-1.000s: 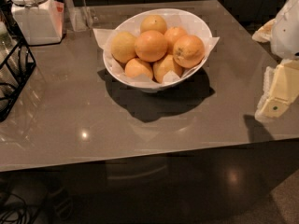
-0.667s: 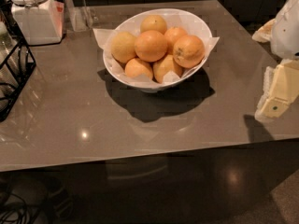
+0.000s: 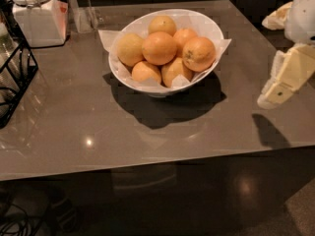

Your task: Pick orange from white bowl

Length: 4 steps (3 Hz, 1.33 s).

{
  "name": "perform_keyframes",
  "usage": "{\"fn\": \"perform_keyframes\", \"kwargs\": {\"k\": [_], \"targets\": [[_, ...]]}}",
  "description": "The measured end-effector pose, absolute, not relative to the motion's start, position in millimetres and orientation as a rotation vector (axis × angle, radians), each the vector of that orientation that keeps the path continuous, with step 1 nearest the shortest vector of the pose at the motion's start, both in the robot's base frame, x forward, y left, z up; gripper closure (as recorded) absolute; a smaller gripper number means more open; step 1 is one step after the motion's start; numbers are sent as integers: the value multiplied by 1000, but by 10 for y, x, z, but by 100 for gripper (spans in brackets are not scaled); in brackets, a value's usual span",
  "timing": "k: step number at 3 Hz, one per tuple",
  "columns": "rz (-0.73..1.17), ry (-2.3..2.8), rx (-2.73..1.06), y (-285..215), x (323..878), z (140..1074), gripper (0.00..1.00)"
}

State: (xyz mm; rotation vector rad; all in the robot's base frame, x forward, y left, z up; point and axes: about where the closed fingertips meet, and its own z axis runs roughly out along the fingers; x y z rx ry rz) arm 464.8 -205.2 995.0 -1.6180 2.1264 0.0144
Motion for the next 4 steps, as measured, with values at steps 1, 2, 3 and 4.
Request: {"fn": "perform_keyframes", "kwargs": {"k": [1,2,3,4], "targets": [[93,2032,-1633,-1770,4980,10127,0],[164,1963,-1656,-1452,5301,10241,0],[159,1947,-1653,-1422,5334,10295,0],[170,1965,-1604,-1458,5351,10248,0]]}}
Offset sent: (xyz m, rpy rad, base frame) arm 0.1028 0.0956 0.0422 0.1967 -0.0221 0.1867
